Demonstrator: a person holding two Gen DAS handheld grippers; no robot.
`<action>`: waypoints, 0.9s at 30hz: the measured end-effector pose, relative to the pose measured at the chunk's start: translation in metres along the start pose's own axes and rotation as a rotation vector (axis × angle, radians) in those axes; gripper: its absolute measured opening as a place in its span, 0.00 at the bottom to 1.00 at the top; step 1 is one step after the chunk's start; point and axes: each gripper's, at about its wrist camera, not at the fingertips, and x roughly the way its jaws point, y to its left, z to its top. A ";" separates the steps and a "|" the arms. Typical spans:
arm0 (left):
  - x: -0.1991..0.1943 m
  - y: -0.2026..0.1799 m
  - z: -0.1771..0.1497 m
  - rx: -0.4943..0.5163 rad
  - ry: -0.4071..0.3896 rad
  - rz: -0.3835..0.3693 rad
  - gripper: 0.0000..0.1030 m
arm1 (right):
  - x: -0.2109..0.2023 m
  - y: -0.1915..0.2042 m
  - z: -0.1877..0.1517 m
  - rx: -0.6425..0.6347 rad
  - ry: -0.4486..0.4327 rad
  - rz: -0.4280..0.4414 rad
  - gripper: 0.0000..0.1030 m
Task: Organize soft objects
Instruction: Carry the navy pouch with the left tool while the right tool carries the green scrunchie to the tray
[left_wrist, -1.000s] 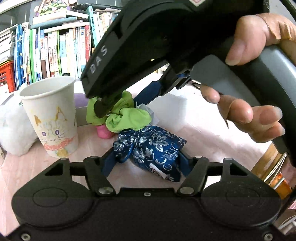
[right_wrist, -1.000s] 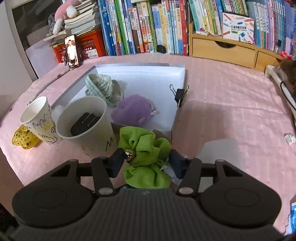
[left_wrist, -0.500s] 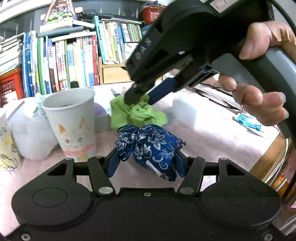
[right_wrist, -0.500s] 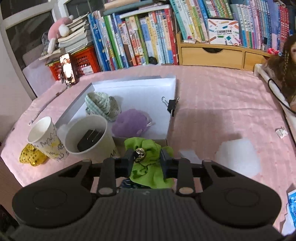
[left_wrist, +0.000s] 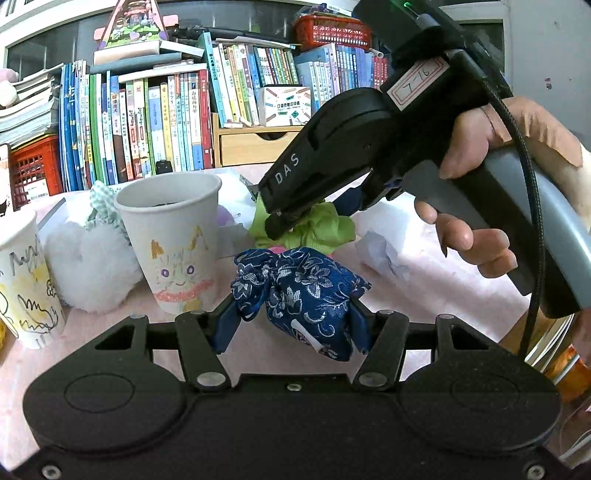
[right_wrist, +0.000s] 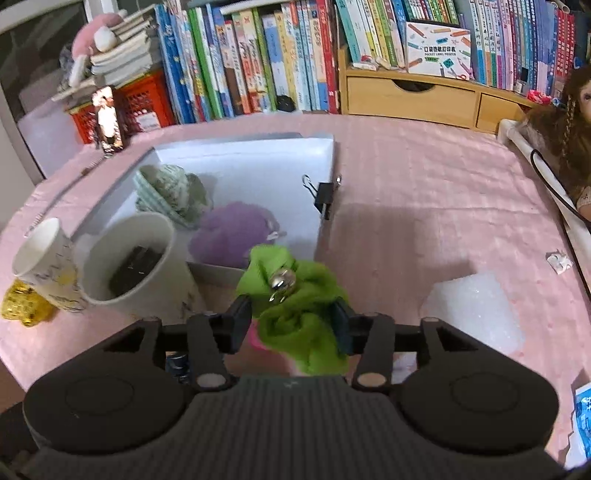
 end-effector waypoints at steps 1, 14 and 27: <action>0.000 0.000 0.000 -0.002 0.000 -0.001 0.55 | 0.000 -0.001 -0.001 0.012 -0.001 0.000 0.49; -0.017 -0.002 0.010 -0.004 -0.056 -0.024 0.54 | -0.038 -0.009 0.005 0.068 -0.081 0.009 0.29; -0.043 0.006 0.037 -0.011 -0.142 -0.034 0.53 | -0.074 -0.003 0.015 0.072 -0.164 0.037 0.29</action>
